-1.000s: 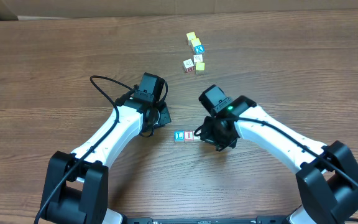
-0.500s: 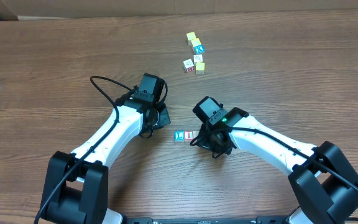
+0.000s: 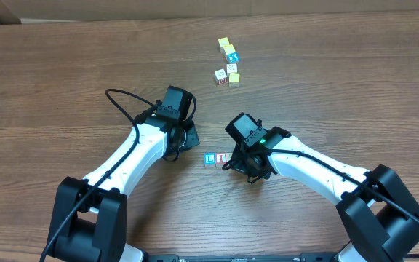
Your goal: Flip 4 blocks
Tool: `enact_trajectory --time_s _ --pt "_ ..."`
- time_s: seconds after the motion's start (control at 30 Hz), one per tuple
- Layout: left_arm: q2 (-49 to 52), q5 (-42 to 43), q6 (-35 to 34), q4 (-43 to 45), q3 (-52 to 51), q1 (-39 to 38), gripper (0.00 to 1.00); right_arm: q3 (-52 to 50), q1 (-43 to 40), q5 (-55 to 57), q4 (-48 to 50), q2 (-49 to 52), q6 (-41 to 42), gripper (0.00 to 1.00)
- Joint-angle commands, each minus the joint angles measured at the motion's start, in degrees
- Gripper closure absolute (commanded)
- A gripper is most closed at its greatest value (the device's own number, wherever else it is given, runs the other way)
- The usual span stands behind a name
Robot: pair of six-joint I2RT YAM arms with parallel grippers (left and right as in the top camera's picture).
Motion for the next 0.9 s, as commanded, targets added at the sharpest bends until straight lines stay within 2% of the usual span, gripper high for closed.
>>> enact_trajectory --time_s 0.0,0.27,0.47,0.87 --pt "0.31 -1.16 0.87 -0.15 0.87 -0.09 0.96 -0.35 0.07 1.29 0.26 0.28 0.68 0.96" --pt "0.31 -1.11 0.87 -0.17 0.87 -0.09 0.96 -0.07 0.04 -0.50 -1.81 0.15 0.13 0.96" --pt "0.31 1.27 2.38 -1.73 0.87 -0.09 0.96 5.97 -1.57 -0.39 -8.41 -1.05 -3.74 0.96" --pt "0.31 6.21 2.36 -6.56 0.85 -1.07 0.96 6.69 -6.75 2.82 -6.99 -0.63 -3.65 0.96"
